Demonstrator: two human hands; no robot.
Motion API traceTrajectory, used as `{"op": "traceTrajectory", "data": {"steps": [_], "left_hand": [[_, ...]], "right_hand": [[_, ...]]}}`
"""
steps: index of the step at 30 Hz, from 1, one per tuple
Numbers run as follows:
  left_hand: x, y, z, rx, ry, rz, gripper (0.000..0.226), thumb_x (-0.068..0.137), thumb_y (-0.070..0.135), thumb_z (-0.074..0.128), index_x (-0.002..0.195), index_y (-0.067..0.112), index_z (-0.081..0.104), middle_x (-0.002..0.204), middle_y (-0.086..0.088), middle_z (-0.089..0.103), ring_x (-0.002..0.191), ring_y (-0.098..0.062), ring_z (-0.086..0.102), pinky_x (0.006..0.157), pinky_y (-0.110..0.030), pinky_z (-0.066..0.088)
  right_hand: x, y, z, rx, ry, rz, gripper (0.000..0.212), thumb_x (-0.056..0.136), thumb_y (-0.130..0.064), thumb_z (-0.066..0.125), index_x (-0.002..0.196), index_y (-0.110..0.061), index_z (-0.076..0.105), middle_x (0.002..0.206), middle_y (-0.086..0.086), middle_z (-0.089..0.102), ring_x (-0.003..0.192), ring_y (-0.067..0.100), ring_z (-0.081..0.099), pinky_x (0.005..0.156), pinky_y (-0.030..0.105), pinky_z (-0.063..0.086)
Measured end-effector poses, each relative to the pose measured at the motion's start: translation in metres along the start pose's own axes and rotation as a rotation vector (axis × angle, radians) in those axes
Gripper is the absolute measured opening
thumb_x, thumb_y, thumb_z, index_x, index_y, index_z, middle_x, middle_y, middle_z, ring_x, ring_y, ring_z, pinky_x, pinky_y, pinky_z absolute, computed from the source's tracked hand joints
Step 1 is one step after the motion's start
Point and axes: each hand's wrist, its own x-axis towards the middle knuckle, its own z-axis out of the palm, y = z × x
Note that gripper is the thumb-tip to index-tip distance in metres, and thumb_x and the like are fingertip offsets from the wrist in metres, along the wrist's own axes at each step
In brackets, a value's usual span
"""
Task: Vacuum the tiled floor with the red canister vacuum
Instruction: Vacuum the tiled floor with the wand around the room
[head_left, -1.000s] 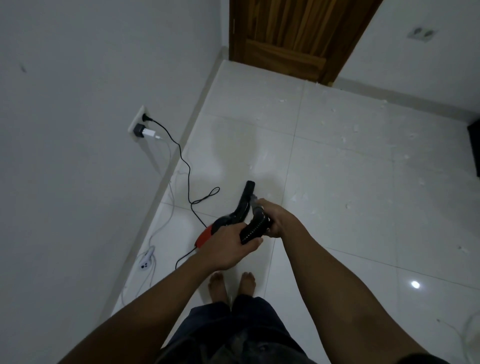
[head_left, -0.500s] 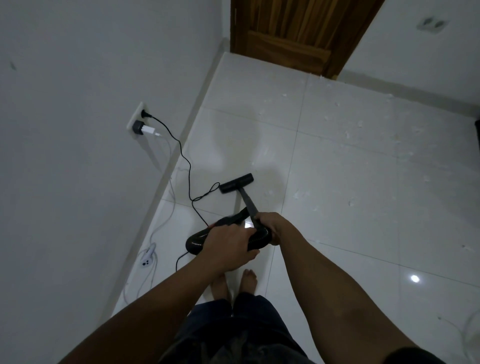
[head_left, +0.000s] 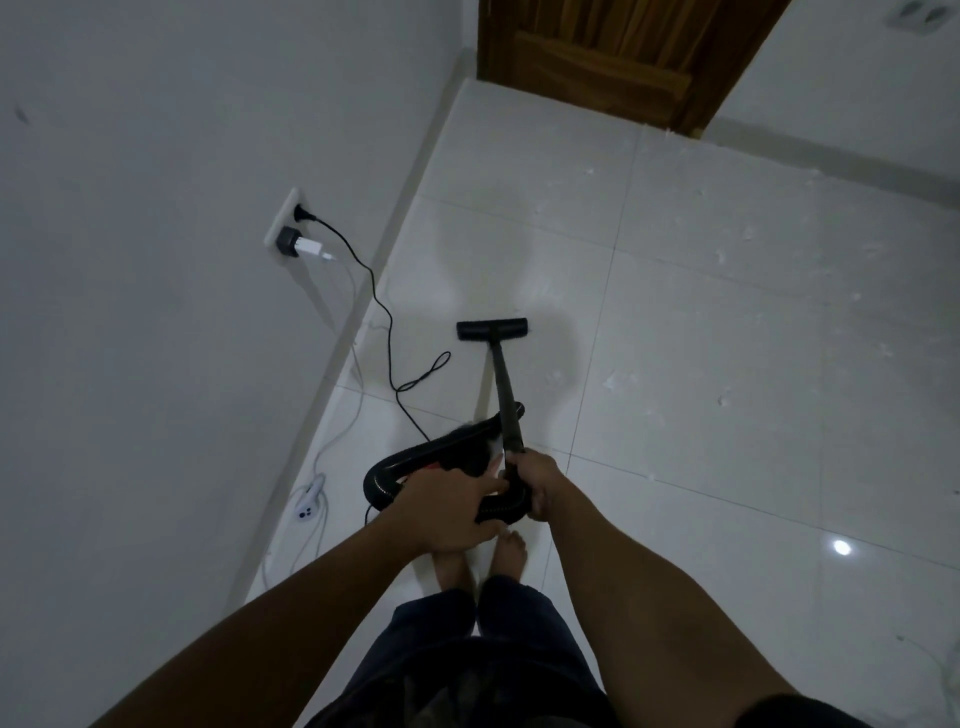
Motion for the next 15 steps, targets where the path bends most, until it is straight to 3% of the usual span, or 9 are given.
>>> {"op": "traceTrajectory", "data": {"steps": [2, 4, 6, 8, 10, 12, 15], "left_hand": [[-0.001, -0.005, 0.014, 0.052, -0.031, 0.034, 0.066, 0.089, 0.071, 0.022, 0.146, 0.043, 0.04, 0.103, 0.003, 0.07, 0.088, -0.014, 0.067, 0.079, -0.033, 0.055], [-0.006, -0.006, 0.028, 0.031, -0.055, 0.032, 0.07, 0.087, 0.071, 0.013, 0.145, 0.043, 0.039, 0.094, 0.003, 0.069, 0.08, -0.013, 0.066, 0.073, -0.034, 0.058], [-0.009, -0.003, 0.04, -0.006, -0.067, 0.012, 0.059, 0.096, 0.066, 0.023, 0.148, 0.042, 0.037, 0.09, 0.001, 0.068, 0.076, -0.015, 0.066, 0.07, -0.034, 0.057], [-0.012, 0.003, 0.048, -0.008, -0.043, -0.012, 0.05, 0.102, 0.057, 0.031, 0.15, 0.043, 0.031, 0.089, -0.002, 0.065, 0.075, -0.018, 0.064, 0.068, -0.036, 0.056], [-0.012, 0.006, 0.053, 0.03, -0.025, -0.027, 0.052, 0.103, 0.055, 0.033, 0.152, 0.041, 0.026, 0.092, -0.004, 0.065, 0.078, -0.021, 0.065, 0.068, -0.035, 0.054], [-0.01, 0.004, 0.056, 0.085, -0.024, -0.028, 0.057, 0.102, 0.056, 0.034, 0.154, 0.036, 0.024, 0.097, -0.006, 0.065, 0.083, -0.022, 0.066, 0.067, -0.033, 0.049], [-0.007, -0.01, 0.051, 0.065, 0.028, -0.035, 0.057, 0.098, 0.06, 0.035, 0.143, 0.025, 0.045, 0.102, -0.002, 0.068, 0.084, -0.02, 0.068, 0.07, -0.033, 0.052]], "right_hand": [[0.008, 0.011, 0.005, -0.021, 0.006, -0.054, 0.016, 0.101, -0.007, 0.049, 0.114, -0.003, 0.058, 0.08, 0.011, 0.062, 0.069, 0.022, 0.059, 0.069, 0.038, 0.058], [0.014, 0.016, 0.006, -0.111, 0.035, -0.115, 0.014, 0.1, -0.005, 0.05, 0.113, -0.004, 0.053, 0.086, 0.01, 0.061, 0.074, 0.023, 0.059, 0.081, 0.044, 0.059], [0.017, 0.023, 0.01, -0.249, 0.045, -0.146, 0.021, 0.101, -0.009, 0.048, 0.12, -0.007, 0.054, 0.09, 0.009, 0.061, 0.074, 0.021, 0.057, 0.073, 0.04, 0.057], [0.021, 0.03, 0.012, -0.372, 0.075, -0.165, 0.03, 0.103, -0.018, 0.043, 0.13, -0.013, 0.054, 0.102, 0.011, 0.063, 0.082, 0.022, 0.059, 0.077, 0.039, 0.056], [0.022, 0.035, 0.015, -0.388, 0.123, -0.181, 0.034, 0.103, -0.024, 0.04, 0.135, -0.02, 0.053, 0.109, 0.009, 0.063, 0.086, 0.022, 0.059, 0.081, 0.038, 0.053], [0.027, 0.036, 0.017, -0.321, 0.102, -0.197, 0.035, 0.102, -0.027, 0.04, 0.135, -0.023, 0.053, 0.104, 0.008, 0.062, 0.081, 0.021, 0.057, 0.075, 0.038, 0.051], [0.032, 0.032, 0.018, -0.208, 0.062, -0.173, 0.035, 0.101, -0.021, 0.043, 0.133, -0.021, 0.056, 0.096, 0.008, 0.064, 0.072, 0.019, 0.056, 0.064, 0.034, 0.048]]}}
